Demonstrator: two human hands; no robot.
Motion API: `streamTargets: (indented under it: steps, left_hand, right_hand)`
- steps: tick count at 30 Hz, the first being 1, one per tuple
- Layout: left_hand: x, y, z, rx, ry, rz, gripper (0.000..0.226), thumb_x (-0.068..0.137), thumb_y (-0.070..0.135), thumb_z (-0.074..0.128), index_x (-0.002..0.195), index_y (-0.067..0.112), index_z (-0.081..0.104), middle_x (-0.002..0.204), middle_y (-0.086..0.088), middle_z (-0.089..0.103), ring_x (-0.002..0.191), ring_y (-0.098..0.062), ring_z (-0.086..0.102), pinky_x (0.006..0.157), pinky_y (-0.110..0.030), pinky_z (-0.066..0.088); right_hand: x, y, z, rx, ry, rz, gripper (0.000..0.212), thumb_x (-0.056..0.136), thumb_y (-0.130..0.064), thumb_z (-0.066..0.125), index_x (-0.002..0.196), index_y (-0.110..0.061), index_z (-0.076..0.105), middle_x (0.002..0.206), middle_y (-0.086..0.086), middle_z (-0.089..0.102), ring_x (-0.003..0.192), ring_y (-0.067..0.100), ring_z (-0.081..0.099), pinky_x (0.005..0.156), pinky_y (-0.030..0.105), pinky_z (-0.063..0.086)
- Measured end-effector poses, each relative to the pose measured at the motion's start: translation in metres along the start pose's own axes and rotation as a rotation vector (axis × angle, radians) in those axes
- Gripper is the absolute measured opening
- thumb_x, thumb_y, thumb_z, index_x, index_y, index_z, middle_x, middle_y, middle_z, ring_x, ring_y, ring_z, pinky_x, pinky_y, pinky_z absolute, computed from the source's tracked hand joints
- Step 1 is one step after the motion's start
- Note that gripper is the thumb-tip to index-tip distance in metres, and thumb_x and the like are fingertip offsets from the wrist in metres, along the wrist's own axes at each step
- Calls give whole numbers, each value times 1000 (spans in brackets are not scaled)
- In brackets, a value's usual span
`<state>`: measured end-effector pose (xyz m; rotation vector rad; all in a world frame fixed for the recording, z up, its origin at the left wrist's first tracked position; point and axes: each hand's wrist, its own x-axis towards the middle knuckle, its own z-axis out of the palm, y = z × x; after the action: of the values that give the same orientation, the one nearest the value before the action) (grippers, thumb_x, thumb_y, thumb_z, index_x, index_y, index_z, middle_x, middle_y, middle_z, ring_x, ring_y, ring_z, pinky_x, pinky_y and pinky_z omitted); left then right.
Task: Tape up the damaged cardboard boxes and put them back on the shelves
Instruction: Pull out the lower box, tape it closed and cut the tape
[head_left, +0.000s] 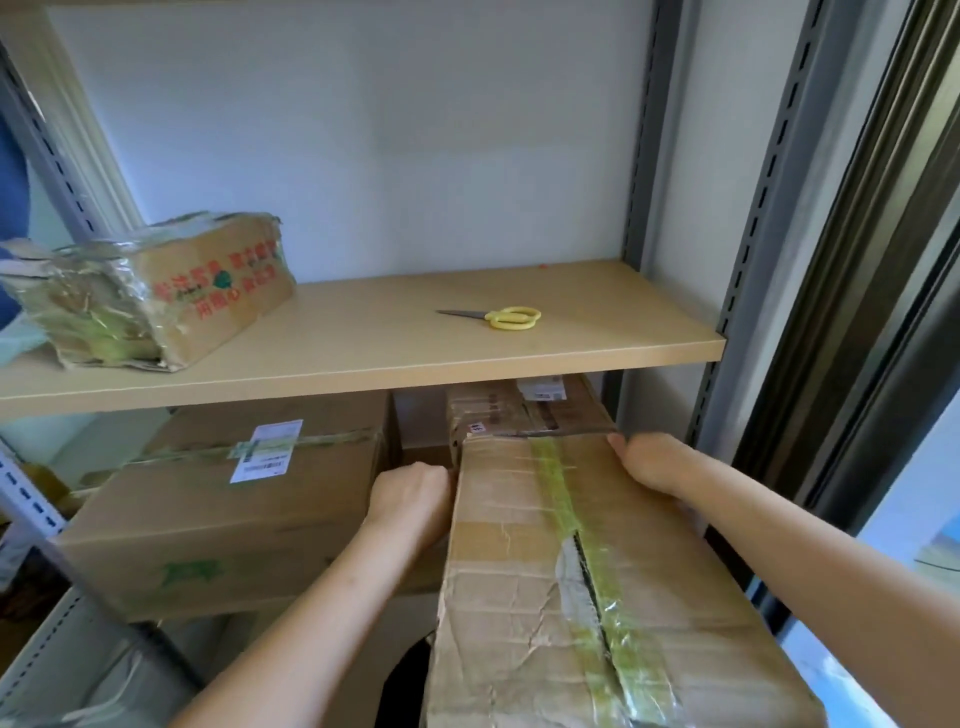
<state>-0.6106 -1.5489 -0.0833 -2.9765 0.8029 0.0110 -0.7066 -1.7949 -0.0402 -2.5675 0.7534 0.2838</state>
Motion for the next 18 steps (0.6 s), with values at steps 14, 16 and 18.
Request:
streamTargets:
  steps: [14,16,18]
  left_hand:
    - [15,-61,-28,-656,-382,238,36,78,50,62,96,23,77,94,6,74,89,-11,69,81,-33,55]
    - [16,-65,-27,-689,-378,250,33,82,49,67,100,22,74,98,5,74,90,-11,69,82,-33,55]
    - [16,-68,-27,-759,-380,253,36,82,52,71,106,26,69,102,6,73,92,-10,69,85,-33,56]
  right_hand:
    - [24,-147,-86,-173,366,-331,29,95,-34,62,105,-8,70,101,10,68,92,24,64,86,38,56]
    - [30,-152,-92,-177,320,-338,26,91,-27,66,106,-6,71,92,7,68,82,20,64,79,33,56]
    - [32,-155,-95,-218,305,-333,21,89,-20,66,104,-5,70,85,6,68,73,18,63,67,28,54]
